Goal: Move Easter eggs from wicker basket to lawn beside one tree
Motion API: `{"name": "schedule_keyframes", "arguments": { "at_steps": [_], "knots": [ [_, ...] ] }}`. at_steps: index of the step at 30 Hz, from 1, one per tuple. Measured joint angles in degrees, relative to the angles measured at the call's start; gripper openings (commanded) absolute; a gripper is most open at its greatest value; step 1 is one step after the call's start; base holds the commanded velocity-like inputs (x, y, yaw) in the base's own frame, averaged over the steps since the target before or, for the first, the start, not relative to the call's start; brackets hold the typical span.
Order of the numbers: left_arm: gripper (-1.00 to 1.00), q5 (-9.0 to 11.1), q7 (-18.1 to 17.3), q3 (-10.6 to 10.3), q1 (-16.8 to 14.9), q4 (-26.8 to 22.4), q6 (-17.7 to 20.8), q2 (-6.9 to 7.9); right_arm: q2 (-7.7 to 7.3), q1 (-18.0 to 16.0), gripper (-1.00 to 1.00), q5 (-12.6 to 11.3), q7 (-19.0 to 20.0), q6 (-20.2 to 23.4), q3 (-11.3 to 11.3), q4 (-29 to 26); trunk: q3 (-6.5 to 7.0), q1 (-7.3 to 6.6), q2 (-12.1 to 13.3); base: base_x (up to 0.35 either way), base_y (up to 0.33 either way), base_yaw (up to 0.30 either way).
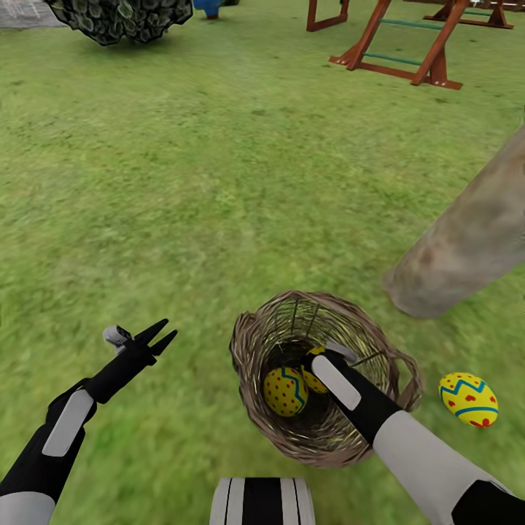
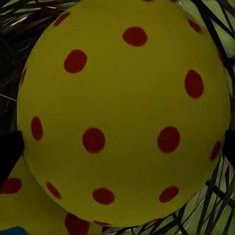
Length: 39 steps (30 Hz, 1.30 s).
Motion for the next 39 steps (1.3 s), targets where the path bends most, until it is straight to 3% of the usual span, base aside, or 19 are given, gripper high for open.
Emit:
{"name": "schedule_keyframes", "arguments": {
  "at_steps": [10, 16, 32, 36, 37, 39],
  "knots": [
    [1.0, 0.03, -0.09, -0.03, -0.02, 0.02, -0.01, -0.01, 0.03, 0.11, -1.0, -2.09, 1.0, -0.74, -0.03, 1.37, 1.09, -0.1, 0.08, 0.0, 0.0, 0.0],
    [1.0, 0.03, -0.1, -0.04, -0.02, 0.04, -0.04, -0.01, 0.04, 0.08, -1.0, -2.09, 1.02, -0.83, -0.02, 1.36, 1.54, -0.15, 0.11, 0.0, 0.0, 0.0],
    [1.0, -0.01, 0.43, -0.18, -0.03, 0.03, 0.22, 0.02, 0.11, 0.16, -1.0, -2.31, 1.01, -0.53, -0.09, 1.27, 5.08, -0.57, 0.32, 0.0, 0.0, 0.0],
    [1.0, -0.01, 0.43, -0.22, -0.02, 0.02, 0.3, -0.01, 0.11, 0.22, -1.0, -2.44, 1.02, -0.22, -1.06, 1.21, 5.97, -0.67, 0.37, 0.0, 0.0, 0.0],
    [1.0, -0.01, 0.47, -0.22, -0.02, 0.01, 0.33, -0.01, 0.11, 0.23, -1.0, -2.78, 1.03, -0.15, -1.15, 1.19, 6.19, -0.7, 0.39, 0.0, 0.0, 0.0],
    [1.0, -0.01, 0.5, -0.22, -0.02, 0.01, 0.45, 0.0, -0.14, 0.31, -1.0, -5.77, 1.01, 0.36, -1.17, 1.13, 6.64, -0.75, 0.41, 0.0, 0.0, 0.0]
  ]
}}
